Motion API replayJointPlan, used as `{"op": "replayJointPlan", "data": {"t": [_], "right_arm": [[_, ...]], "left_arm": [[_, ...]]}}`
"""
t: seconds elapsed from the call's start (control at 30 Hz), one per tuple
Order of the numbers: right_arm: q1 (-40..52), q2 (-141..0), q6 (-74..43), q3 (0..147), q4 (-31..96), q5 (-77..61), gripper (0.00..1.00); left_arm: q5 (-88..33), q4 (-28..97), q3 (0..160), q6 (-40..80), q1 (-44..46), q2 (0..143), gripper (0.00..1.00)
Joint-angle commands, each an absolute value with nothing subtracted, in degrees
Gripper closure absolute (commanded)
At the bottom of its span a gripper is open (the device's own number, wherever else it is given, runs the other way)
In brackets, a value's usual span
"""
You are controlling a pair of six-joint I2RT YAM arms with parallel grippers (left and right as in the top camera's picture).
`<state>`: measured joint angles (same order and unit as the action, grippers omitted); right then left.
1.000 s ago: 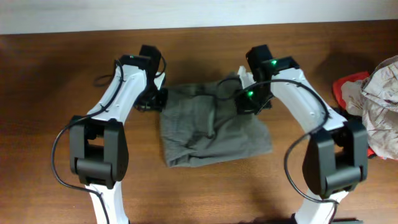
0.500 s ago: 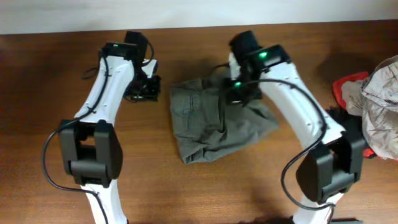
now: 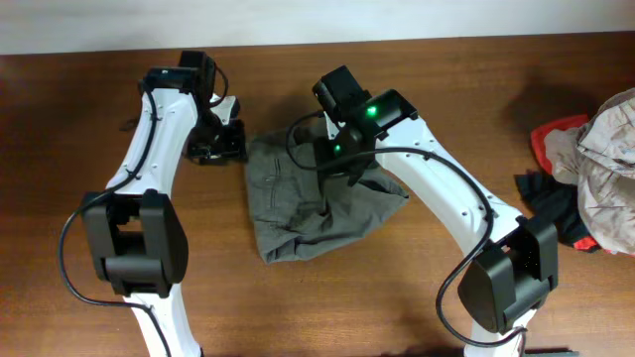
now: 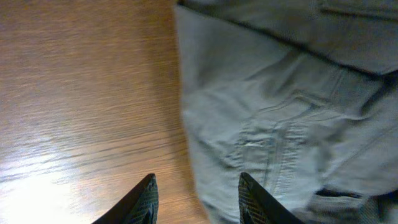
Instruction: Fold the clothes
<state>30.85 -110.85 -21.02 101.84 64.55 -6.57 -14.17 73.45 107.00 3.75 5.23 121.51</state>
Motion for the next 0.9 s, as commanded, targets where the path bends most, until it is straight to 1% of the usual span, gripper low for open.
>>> {"op": "replayJointPlan", "data": {"t": [0.0,0.03,0.07,0.1,0.13,0.2,0.3,0.4,0.5,0.63,0.77,0.87], "right_arm": [[30.57,-110.93,-21.71,103.2,65.93,-3.46,0.96],[30.04,-110.93,-21.71,103.2,66.81,-2.83,0.96],[29.65,-110.93,-21.71,103.22,67.42,-2.63,0.96],[29.08,-110.93,-21.74,103.22,68.18,-2.42,0.96],[28.49,-110.93,-21.74,103.35,68.88,-2.31,0.96],[27.7,-110.93,-21.78,103.92,69.97,-2.33,0.96],[26.92,-110.69,-21.76,105.65,71.72,-2.48,0.96],[26.98,-110.56,-21.71,107.22,73.06,-2.46,0.96],[27.11,-110.56,-21.96,107.83,73.41,-3.09,0.96],[28.42,-110.59,-25.58,108.01,70.48,-10.74,0.96],[32.27,-111.11,-27.57,107.96,65.87,-12.23,0.96],[35.7,-113.27,-30.85,107.79,63.88,-9.19,0.96]], "left_arm": [[-24.93,71.61,105.56,3.84,6.11,121.93,0.6],[-28.1,70.43,104.53,3.84,6.92,121.93,0.6],[-30.76,68.75,103.31,3.88,7.75,121.93,0.66],[-33.08,66.67,101.95,4.86,8.6,121.93,0.68],[-35.44,64.27,100.14,7.53,9.69,121.93,0.73],[-38.33,60.16,97.23,10.63,10.98,121.93,0.78],[-43.94,49.06,90.43,16.88,13.08,121.93,0.85],[-49.39,38.02,84.38,20.12,14.92,121.93,0.87],[-46.92,32.49,79.55,23.66,16.56,121.99,0.88],[-46.11,24.84,73.89,29.43,18.15,123.48,0.92],[-47.2,23.77,73.36,30.0,18.98,125.56,0.94],[-47.18,23.53,73.38,29.95,19.0,125.64,0.95]]}}
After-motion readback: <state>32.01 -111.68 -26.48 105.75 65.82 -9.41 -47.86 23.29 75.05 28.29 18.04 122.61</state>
